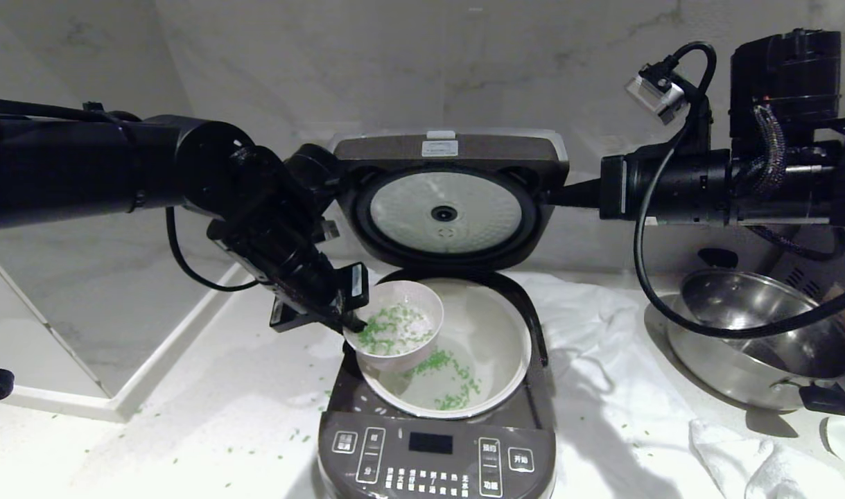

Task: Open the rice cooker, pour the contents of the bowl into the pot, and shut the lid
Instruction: Pour the water from the bowl into the rice cooker

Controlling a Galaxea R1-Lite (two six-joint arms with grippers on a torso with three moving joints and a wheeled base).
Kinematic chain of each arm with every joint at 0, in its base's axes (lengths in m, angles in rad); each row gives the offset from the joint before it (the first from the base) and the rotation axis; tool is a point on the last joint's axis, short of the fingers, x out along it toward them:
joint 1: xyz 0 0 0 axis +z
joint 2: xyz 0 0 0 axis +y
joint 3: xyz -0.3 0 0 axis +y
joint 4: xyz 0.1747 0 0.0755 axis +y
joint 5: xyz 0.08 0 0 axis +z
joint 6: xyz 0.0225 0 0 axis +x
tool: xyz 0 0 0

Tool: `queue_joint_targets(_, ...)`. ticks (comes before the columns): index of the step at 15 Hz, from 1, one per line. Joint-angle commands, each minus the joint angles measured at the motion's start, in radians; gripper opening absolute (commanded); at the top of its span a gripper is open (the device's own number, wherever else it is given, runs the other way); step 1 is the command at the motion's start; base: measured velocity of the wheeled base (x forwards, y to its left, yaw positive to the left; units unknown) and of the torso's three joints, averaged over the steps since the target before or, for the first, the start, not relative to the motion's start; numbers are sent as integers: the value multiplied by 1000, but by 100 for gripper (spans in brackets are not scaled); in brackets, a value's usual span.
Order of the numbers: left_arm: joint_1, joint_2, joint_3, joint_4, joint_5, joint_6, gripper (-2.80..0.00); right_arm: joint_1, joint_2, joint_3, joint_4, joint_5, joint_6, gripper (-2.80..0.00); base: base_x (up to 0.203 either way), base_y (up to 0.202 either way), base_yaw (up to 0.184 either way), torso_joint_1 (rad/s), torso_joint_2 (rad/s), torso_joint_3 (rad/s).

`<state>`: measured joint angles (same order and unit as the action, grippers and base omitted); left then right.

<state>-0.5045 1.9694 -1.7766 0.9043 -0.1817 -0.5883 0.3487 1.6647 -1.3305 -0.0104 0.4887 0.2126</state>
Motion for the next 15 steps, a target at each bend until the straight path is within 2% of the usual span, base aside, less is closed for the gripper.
queue_joint_targets(1, 0, 3, 2, 5, -1, -5, -280, 1, 23, -25, -3, -10, 1, -280, 0, 0, 0, 0, 0, 0)
queue_joint_targets(6, -12, 3, 0, 4, -1, -10, -280, -8, 65, -91, -7, -78, -1, -280, 0, 0, 0, 0, 0, 0)
queue_joint_targets(9, -27, 11, -17, -2, -1, -10, -280, -17, 76, -114, -19, -83, 5, -280, 0, 0, 0, 0, 0, 0)
queue_joint_targets(11, -37, 13, -15, -38, 2, -10, -280, -19, 80, -125, -22, -81, 47, -280, 0, 0, 0, 0, 0, 0)
queue_joint_targets(15, -42, 50, -31, -47, 5, -12, -280, -31, 98, -144, -22, -81, 51, -280, 0, 0, 0, 0, 0, 0)
